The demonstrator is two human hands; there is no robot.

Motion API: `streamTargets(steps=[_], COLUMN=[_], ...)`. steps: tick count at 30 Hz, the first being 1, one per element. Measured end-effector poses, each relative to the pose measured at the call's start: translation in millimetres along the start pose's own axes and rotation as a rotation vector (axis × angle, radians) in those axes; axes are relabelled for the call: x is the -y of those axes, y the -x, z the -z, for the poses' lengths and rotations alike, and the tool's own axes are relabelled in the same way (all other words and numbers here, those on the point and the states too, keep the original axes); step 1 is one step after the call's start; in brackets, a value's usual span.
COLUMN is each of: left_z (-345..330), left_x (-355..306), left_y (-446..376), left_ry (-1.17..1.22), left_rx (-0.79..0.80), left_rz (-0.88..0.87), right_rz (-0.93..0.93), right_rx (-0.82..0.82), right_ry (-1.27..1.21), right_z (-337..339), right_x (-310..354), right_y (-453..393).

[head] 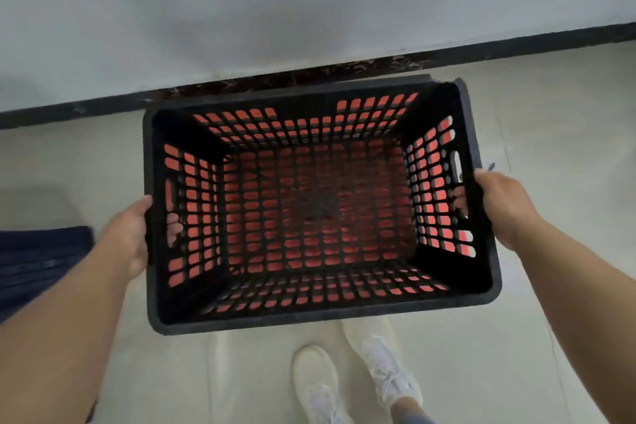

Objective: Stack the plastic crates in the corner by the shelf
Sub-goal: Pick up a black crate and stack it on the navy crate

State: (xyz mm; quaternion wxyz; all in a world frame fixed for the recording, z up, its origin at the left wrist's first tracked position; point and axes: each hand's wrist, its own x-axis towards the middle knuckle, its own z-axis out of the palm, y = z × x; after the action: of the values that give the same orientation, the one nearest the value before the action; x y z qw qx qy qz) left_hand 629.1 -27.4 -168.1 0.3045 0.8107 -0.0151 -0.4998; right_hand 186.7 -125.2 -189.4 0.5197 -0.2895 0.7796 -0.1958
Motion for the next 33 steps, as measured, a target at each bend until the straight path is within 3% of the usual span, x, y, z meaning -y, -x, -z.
streamTargets(steps=[7, 12, 18, 33], left_z=[7.6, 0.3, 2.3, 121.0], left_x=[11.7, 13.6, 6.2, 29.8], left_y=[-33.6, -37.2, -20.2, 187.5], left_ry=[-0.018, 0.01, 0.033, 0.387], left_rx=[0.089, 0.004, -0.05, -0.235], left_rz=[0.001, -0.03, -0.024, 0.145], right_rz=[0.004, 0.026, -0.016, 0.166], right_rx=[0.004, -0.101, -0.102, 0.074], right_ry=[-0.049, -0.039, -0.059, 0.284], right_z=[-21.5, -27.6, -23.9, -3.6], right_x=[-3.1, -2.8, 13.4, 160.3], right_y=[-10.5, -12.8, -1.3, 147.8])
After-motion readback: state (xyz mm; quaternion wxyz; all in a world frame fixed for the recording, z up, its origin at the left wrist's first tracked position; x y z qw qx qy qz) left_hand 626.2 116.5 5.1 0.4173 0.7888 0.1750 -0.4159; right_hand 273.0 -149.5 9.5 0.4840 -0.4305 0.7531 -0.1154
